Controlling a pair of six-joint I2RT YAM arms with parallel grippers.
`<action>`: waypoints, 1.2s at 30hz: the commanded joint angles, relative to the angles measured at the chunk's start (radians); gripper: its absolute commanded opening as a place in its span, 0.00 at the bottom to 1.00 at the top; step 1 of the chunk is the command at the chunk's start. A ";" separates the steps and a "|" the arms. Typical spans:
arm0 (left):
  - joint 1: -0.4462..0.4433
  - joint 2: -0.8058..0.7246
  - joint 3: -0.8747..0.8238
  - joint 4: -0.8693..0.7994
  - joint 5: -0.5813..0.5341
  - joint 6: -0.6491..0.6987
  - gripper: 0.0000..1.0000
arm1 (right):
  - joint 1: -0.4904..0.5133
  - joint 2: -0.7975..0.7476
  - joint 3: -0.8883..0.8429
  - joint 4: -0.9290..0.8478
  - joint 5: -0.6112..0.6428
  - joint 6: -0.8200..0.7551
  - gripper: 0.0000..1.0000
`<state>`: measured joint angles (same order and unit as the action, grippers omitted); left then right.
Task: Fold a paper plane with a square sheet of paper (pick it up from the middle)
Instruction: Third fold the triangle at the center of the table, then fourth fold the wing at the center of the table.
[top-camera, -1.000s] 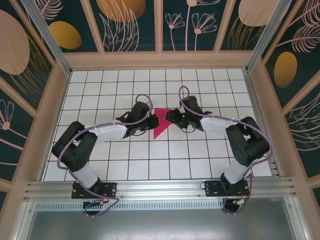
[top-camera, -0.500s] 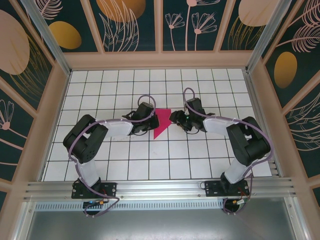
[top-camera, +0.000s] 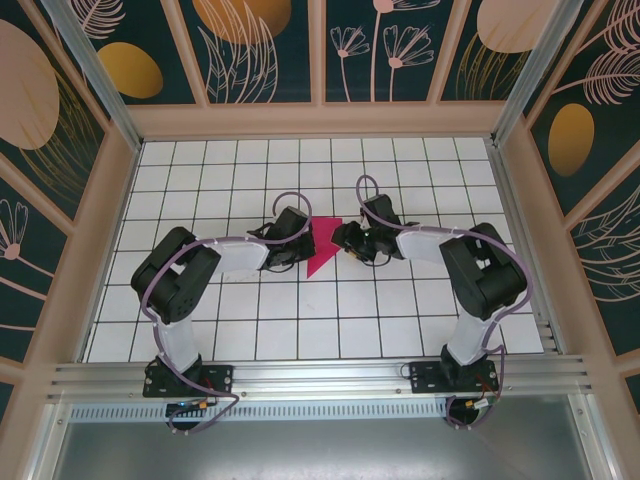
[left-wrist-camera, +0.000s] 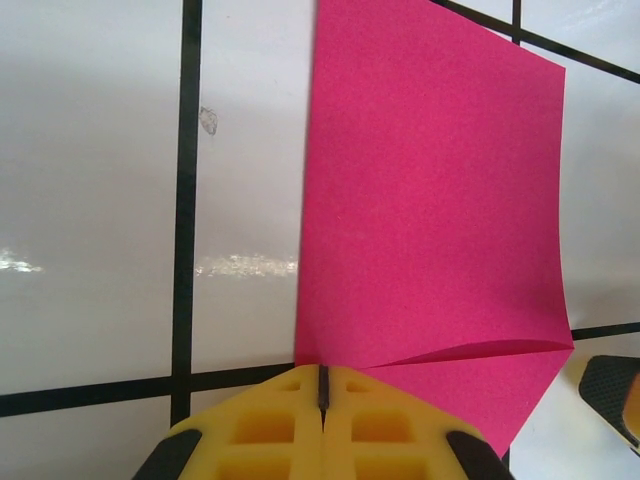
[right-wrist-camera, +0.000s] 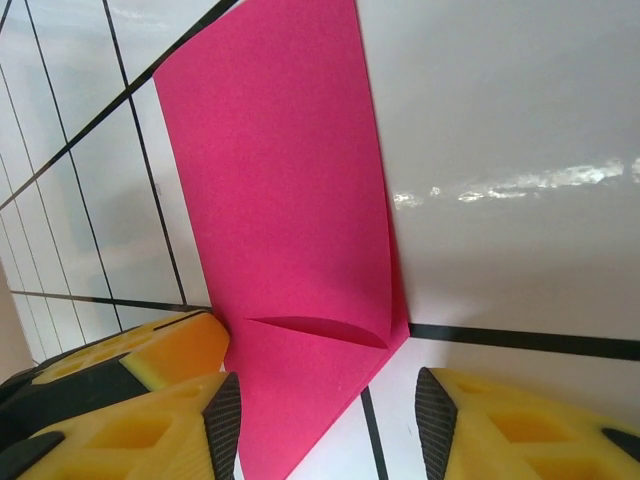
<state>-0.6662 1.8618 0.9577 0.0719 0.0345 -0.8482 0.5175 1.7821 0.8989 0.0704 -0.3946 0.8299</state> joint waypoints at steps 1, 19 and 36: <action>-0.002 0.026 0.009 -0.054 -0.036 -0.020 0.00 | 0.006 0.026 0.037 -0.017 -0.016 0.013 0.51; -0.003 0.031 0.010 -0.057 -0.028 -0.026 0.00 | 0.006 0.058 0.015 0.096 -0.111 0.048 0.35; -0.001 -0.021 0.010 -0.071 -0.011 -0.003 0.03 | -0.009 0.060 -0.026 0.168 -0.152 0.036 0.03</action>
<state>-0.6678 1.8618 0.9600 0.0666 0.0280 -0.8619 0.5163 1.8507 0.8845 0.2035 -0.5468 0.8726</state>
